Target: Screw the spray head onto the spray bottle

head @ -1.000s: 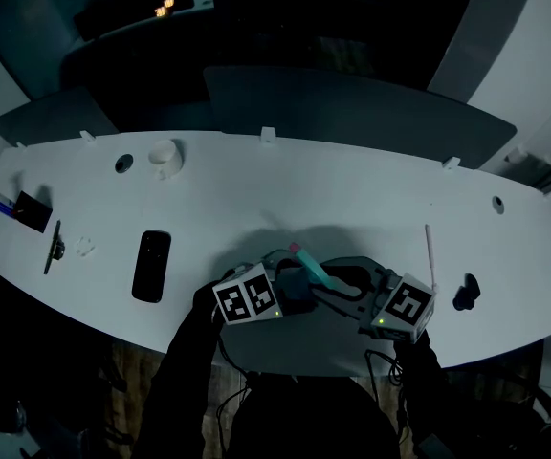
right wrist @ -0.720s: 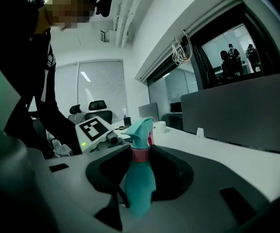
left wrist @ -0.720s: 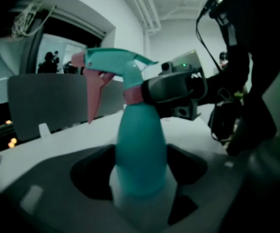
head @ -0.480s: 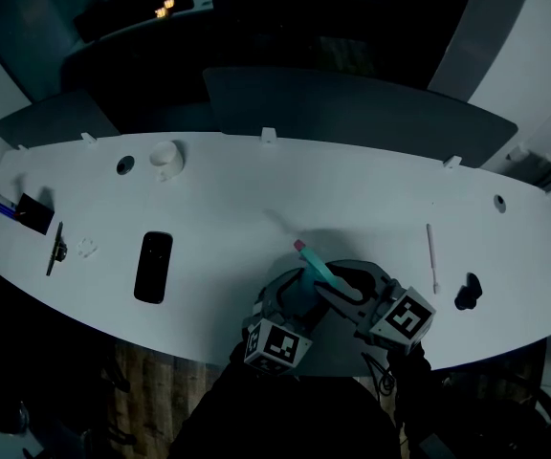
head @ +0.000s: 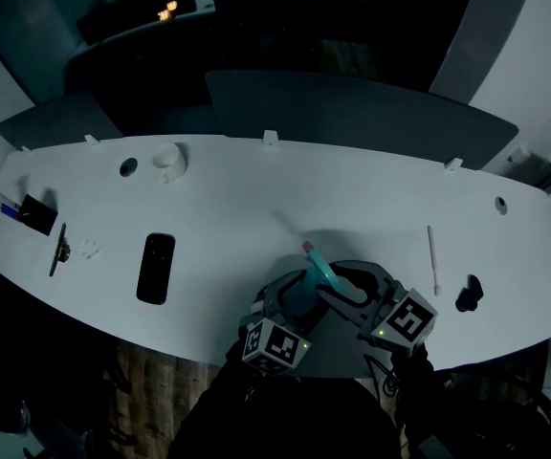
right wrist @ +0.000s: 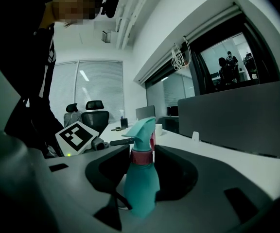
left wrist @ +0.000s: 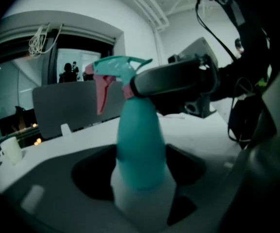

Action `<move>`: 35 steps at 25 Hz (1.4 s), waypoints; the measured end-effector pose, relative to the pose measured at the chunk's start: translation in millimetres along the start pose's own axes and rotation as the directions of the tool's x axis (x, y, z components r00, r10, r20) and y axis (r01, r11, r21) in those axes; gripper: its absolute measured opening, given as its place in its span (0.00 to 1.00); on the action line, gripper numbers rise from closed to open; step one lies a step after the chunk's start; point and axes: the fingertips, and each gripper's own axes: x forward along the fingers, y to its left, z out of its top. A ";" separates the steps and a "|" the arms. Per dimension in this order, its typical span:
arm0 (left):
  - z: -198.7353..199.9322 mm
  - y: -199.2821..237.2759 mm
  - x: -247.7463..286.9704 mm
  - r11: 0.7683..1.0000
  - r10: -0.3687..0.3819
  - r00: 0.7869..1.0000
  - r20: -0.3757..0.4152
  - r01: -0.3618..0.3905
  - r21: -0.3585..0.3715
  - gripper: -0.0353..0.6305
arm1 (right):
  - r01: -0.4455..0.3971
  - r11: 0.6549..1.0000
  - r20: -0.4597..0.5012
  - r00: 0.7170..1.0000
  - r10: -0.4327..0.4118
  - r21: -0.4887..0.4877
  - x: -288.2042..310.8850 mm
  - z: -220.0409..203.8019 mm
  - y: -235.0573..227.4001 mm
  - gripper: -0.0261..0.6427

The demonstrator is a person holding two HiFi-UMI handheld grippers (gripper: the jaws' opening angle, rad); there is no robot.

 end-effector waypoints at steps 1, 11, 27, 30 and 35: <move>0.2 -0.6 0.3 1.000 0.003 1.000 -0.003 -0.003 0.005 0.55 | 0.001 1.000 0.000 1.000 -0.001 -0.010 -1.1 1.7 1.3 0.25; 1.5 1.1 4.5 1.000 0.014 1.000 -0.007 -0.014 0.006 0.55 | 0.091 0.994 0.051 0.995 -0.087 -0.066 -8.8 39.2 -2.3 0.16; -5.7 0.9 10.4 0.994 -0.020 1.000 0.011 0.021 -0.109 0.54 | 0.091 0.996 0.169 0.981 -0.092 0.014 -15.3 40.6 -10.3 0.14; -6.2 1.9 9.7 0.991 -0.019 1.000 0.017 0.021 -0.130 0.54 | 0.064 0.997 0.209 0.975 -0.072 0.043 -15.5 47.5 -8.6 0.14; -6.8 2.5 9.5 0.990 -0.015 0.999 0.029 0.019 -0.143 0.54 | 0.063 0.998 0.159 0.985 -0.063 0.006 -16.2 37.4 -9.2 0.14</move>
